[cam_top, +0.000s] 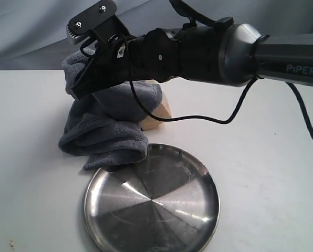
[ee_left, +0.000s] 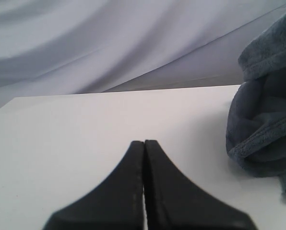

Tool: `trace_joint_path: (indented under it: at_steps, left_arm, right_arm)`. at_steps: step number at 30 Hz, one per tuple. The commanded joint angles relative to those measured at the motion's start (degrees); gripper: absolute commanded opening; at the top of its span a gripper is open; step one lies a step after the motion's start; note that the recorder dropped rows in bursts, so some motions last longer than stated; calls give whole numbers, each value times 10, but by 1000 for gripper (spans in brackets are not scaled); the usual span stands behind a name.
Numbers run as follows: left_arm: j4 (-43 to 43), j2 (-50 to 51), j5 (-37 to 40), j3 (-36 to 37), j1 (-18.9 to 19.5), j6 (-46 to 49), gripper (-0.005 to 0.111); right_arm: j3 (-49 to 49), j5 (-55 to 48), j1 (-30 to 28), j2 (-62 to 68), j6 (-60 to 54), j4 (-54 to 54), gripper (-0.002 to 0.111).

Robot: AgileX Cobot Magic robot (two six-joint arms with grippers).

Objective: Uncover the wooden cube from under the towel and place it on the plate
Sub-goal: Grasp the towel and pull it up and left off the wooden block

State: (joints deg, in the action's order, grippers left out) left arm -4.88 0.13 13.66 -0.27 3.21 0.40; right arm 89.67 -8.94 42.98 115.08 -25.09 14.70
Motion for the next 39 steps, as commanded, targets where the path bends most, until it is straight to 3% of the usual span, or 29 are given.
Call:
trace_joint_path:
  at_steps: [1,19,25,32,34,39]
  left_arm:
    - [0,-1,-6,3,2,0,0]
    - [0,-1,-6,3,2,2,0]
    - [0,-1,-6,3,2,2,0]
    - [0,-1,-6,3,2,0,0]
    - [0,-1,-6,3,2,0,0]
    - [0,-1,-6,3,2,2,0]
  right_arm:
    - [5,17,18,-8,-5,7,0]
    - [5,76,76,-6,0,23,0]
    - [5,126,97,27,0,25,0]
    - [5,111,113,86,1,28,0]
    - [5,95,111,93,2,42,6]
    - [32,41,109,93,4,42,50]
